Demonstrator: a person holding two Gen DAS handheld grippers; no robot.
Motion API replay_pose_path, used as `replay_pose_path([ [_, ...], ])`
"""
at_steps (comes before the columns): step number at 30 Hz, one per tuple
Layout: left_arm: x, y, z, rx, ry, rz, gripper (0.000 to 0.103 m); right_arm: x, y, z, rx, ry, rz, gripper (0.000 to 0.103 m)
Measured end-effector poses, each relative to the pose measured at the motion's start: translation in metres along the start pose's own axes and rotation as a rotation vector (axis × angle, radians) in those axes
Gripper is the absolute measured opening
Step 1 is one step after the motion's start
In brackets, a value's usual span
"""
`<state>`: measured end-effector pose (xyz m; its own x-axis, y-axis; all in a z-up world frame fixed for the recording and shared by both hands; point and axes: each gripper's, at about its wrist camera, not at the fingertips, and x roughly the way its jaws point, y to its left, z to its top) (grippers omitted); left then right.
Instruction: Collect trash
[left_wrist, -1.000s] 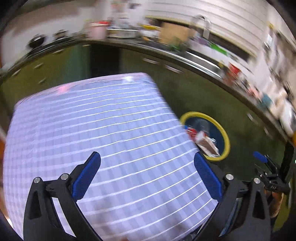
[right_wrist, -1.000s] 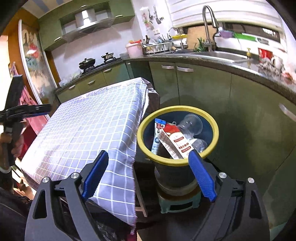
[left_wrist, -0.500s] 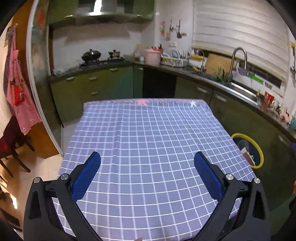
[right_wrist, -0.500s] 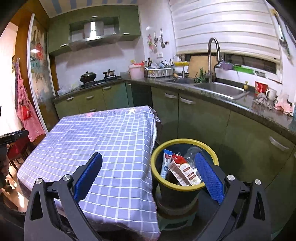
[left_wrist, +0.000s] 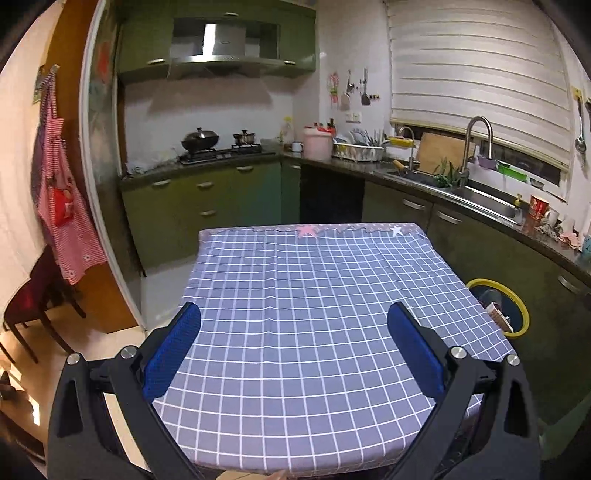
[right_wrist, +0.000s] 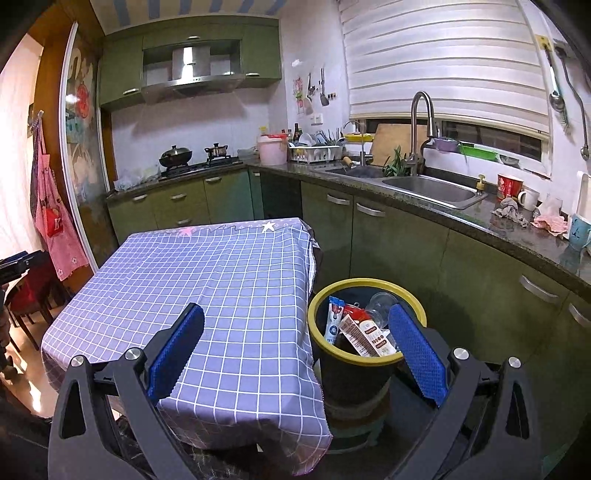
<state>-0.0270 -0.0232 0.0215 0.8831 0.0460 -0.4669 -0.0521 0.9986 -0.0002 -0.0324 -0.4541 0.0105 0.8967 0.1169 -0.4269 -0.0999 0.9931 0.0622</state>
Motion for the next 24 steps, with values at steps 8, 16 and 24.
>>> replay_pose_path([
  [8, -0.017, 0.002, -0.002, -0.01, -0.025, 0.005, 0.096, -0.004, -0.005, -0.001, 0.006, -0.016, 0.013, 0.098],
  [16, -0.024, -0.008, -0.001, 0.01, -0.038, -0.007, 0.096, -0.005, -0.014, -0.002, 0.016, -0.024, 0.017, 0.098],
  [24, -0.024, -0.012, 0.0, 0.022, -0.034, -0.015, 0.096, -0.005, -0.013, -0.002, 0.015, -0.024, 0.022, 0.098],
])
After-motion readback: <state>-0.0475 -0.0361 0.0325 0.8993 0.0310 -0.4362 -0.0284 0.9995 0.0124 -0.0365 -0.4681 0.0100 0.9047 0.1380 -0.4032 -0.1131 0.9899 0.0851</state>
